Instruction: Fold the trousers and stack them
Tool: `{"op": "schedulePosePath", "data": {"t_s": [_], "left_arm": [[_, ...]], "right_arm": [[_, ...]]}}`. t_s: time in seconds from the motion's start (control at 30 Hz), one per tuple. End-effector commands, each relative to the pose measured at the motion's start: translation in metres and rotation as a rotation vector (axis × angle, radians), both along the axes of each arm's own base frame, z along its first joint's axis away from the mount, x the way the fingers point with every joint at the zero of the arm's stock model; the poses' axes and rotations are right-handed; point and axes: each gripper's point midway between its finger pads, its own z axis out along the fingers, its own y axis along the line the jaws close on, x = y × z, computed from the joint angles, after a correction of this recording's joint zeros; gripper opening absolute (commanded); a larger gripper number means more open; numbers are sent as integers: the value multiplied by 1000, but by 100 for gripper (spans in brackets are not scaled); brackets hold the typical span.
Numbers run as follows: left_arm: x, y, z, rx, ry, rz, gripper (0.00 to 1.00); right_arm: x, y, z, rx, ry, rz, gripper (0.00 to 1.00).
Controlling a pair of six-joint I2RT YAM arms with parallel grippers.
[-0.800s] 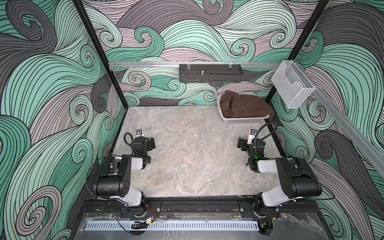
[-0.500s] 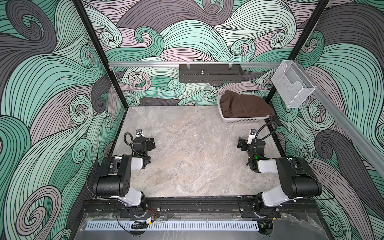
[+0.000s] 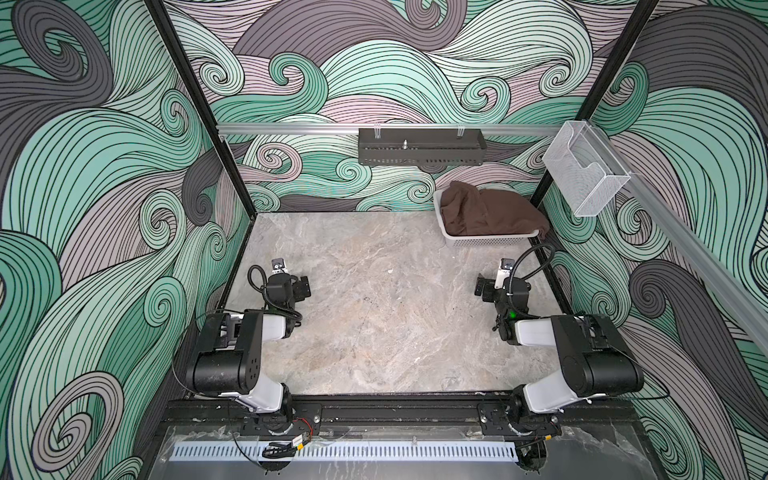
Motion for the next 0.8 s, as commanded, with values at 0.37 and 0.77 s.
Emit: {"op": "schedulePosePath", "data": {"t_s": [0.37,0.77], "left_arm": [[9,-2,16,6,-42,-12,99],[3,-8,141,-234,10,107,87]], "right_arm": [[7,-1,11,-5,-34,-8,99],[3,-26,146,308,77,-337,96]]}}
